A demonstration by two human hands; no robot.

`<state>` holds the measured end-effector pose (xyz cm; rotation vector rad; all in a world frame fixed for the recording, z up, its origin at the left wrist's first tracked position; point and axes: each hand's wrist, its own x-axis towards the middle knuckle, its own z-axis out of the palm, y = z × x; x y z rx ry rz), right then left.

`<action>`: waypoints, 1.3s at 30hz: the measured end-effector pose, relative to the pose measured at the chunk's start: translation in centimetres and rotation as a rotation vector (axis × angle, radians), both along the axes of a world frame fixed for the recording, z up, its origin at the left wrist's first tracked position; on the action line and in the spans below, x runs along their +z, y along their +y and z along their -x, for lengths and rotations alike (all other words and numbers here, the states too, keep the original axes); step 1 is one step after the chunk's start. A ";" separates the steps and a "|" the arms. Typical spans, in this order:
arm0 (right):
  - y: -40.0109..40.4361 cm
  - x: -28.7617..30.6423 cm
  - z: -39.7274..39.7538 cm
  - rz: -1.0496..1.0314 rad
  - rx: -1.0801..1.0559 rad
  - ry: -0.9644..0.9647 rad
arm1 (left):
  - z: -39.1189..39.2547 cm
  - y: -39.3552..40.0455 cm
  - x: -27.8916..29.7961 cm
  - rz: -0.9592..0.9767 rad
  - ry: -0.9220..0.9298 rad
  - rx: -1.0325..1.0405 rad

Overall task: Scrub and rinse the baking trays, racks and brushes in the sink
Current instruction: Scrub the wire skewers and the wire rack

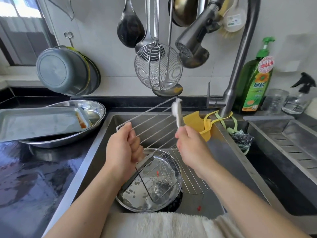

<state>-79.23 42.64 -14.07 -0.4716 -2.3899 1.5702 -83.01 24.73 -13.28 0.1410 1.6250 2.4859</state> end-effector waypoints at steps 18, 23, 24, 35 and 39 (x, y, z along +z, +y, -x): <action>4.2 -2.1 0.8 0.188 -0.281 -0.179 | 0.7 0.1 -1.6 -0.403 -0.525 -0.023; 4.4 -2.8 1.1 0.149 -0.252 -0.189 | 1.0 0.0 -2.3 -0.064 -0.550 -0.068; 4.5 -3.0 1.1 0.133 -0.240 -0.197 | 1.1 -0.2 -2.4 -0.022 -0.558 -0.072; 5.2 -4.8 1.7 0.159 -0.165 -0.426 | 0.5 0.0 -1.8 0.029 -0.430 -0.043; 4.8 -4.4 1.5 0.104 -0.183 -0.439 | 0.9 -0.1 -2.0 0.307 -0.338 -0.035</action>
